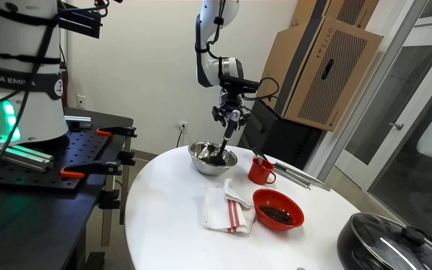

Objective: Use the black ladle to stir the contents in the silver bowl

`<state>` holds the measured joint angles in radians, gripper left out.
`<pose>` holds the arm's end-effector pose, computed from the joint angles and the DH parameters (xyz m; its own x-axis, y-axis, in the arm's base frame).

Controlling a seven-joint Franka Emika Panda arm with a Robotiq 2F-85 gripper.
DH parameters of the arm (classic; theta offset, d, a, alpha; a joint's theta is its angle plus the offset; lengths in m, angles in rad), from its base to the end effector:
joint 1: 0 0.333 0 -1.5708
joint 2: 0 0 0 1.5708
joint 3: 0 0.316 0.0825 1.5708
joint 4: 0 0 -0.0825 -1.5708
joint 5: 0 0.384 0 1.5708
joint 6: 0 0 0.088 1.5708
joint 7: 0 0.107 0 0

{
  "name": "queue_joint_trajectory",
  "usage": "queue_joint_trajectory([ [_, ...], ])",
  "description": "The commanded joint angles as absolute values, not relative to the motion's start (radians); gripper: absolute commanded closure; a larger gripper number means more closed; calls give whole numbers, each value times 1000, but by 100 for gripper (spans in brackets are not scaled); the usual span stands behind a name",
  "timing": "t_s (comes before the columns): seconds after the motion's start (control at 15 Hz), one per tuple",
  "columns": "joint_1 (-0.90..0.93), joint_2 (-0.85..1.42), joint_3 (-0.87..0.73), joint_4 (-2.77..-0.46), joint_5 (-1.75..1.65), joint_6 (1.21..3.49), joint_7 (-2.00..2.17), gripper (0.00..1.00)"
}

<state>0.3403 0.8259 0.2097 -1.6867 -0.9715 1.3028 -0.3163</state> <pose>0.5290 0.1941 0.1293 0.1470 0.2093 -0.9667 0.9747 -0.1970 0.1056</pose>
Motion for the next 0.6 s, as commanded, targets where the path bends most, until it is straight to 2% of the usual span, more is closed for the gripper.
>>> queue_joint_trajectory([
  [0.0,365,861,220,-1637,-986,1253,-312,92],
  [0.53,378,816,235,-1686,-1002,1212,-329,92],
])
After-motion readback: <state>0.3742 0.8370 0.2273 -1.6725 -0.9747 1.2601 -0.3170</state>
